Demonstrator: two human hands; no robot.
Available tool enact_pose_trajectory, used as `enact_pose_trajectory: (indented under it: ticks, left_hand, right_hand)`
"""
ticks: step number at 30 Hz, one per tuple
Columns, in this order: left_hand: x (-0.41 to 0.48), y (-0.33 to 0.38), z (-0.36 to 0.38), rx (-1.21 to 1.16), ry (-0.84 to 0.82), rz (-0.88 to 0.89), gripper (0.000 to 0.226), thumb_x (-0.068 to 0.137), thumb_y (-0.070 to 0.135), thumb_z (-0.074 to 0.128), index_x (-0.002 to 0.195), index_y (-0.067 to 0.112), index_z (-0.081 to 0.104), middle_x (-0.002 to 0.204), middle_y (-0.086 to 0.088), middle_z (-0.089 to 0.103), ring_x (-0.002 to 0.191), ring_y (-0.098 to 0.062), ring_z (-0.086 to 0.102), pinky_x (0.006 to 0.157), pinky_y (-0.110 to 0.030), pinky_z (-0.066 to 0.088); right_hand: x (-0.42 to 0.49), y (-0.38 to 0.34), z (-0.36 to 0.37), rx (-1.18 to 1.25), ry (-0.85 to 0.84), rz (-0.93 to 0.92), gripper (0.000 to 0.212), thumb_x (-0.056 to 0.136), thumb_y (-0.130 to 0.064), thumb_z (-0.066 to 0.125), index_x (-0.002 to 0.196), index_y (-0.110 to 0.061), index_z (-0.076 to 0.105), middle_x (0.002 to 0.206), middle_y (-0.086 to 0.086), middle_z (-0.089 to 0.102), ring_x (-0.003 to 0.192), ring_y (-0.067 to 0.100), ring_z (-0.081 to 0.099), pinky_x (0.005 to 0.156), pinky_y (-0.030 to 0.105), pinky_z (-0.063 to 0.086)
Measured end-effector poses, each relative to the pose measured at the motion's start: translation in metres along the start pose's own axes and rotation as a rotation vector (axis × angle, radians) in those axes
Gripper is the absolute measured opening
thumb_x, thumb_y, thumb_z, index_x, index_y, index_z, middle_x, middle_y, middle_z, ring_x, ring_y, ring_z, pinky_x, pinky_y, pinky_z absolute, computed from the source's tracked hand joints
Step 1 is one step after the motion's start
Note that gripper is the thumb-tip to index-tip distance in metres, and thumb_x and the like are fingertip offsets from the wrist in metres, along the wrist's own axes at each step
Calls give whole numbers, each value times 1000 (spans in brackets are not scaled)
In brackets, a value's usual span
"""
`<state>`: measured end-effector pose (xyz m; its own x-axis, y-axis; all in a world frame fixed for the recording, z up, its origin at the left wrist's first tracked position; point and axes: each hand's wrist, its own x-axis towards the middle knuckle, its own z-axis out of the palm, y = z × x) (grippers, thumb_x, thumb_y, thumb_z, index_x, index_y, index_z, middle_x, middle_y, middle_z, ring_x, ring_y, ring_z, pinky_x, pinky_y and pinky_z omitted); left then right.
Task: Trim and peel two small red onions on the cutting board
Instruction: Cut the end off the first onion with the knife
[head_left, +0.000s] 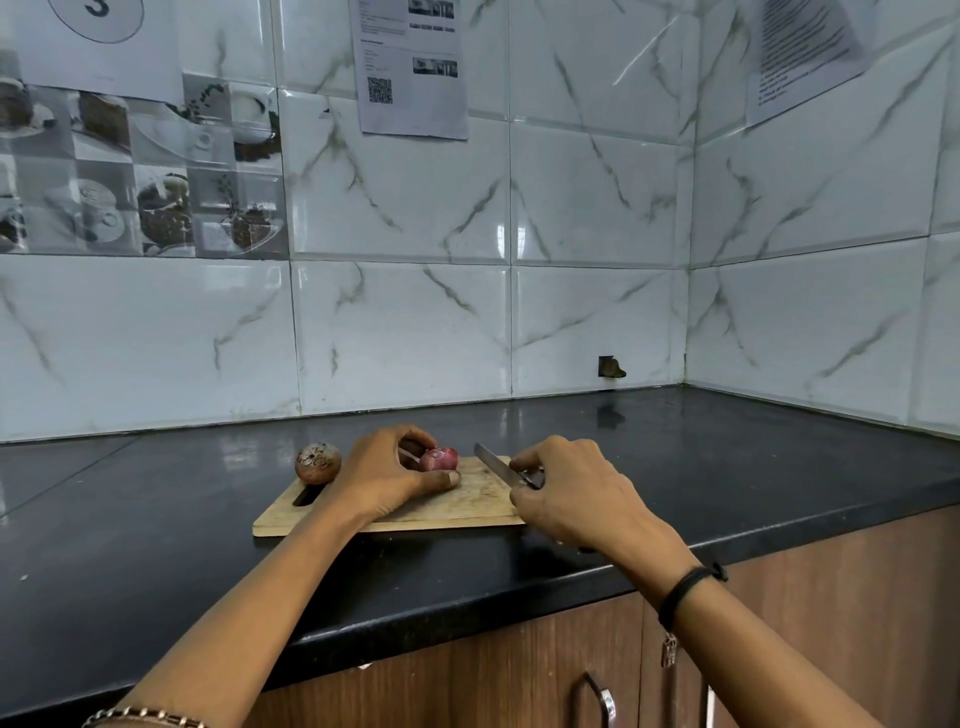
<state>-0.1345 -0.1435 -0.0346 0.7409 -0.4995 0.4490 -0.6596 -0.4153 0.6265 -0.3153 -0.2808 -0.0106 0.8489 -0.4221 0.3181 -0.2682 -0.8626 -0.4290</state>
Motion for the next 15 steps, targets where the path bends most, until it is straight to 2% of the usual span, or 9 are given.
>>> enact_pose_trajectory:
  ticks: [3, 5, 7, 9, 12, 15]
  left_hand:
    - [2, -1, 1, -16, -29, 12, 48, 67, 41, 92, 106, 31, 65, 101, 13, 71, 94, 2, 65, 74, -13, 46]
    - [4, -3, 3, -18, -56, 31, 47, 71, 37, 90, 110, 33, 64, 108, 13, 71, 99, -2, 67, 89, -23, 52]
    - [6, -6, 4, 0, -77, 44, 46, 75, 36, 88, 114, 37, 64, 113, 14, 70, 104, -4, 67, 99, -30, 52]
    - [7, -7, 4, 13, -85, 51, 42, 78, 35, 85, 115, 39, 65, 115, 15, 69, 107, -3, 66, 100, -29, 50]
    - [6, -7, 3, -24, -76, 36, 38, 82, 30, 83, 116, 35, 66, 112, 14, 71, 104, 0, 66, 93, -19, 47]
    - [8, -9, 2, -93, -74, -9, 36, 82, 23, 83, 114, 31, 68, 107, 9, 74, 100, -2, 69, 98, -23, 51]
  right_hand:
    - [-1, 2, -1, 58, 6, 5, 47, 86, -27, 57, 133, -34, 64, 121, 1, 67, 93, 31, 71, 83, 45, 61]
    - [-1, 6, 1, 80, 1, 6, 47, 87, -28, 56, 133, -32, 63, 116, 1, 69, 89, 31, 72, 83, 45, 61]
    - [1, 11, 6, 121, 3, -8, 45, 89, -30, 56, 133, -29, 63, 108, 3, 71, 78, 26, 73, 83, 43, 61]
    - [3, 15, 10, 161, 13, -43, 43, 92, -29, 56, 134, -28, 62, 102, 2, 71, 61, 17, 72, 79, 39, 61]
    - [6, 18, 16, 227, 51, -91, 41, 97, -26, 54, 137, -23, 59, 92, 1, 70, 59, 16, 70, 67, 30, 61]
    - [7, 17, 20, 314, 69, -114, 37, 99, -28, 54, 135, -21, 61, 69, -1, 66, 54, 8, 66, 48, 14, 48]
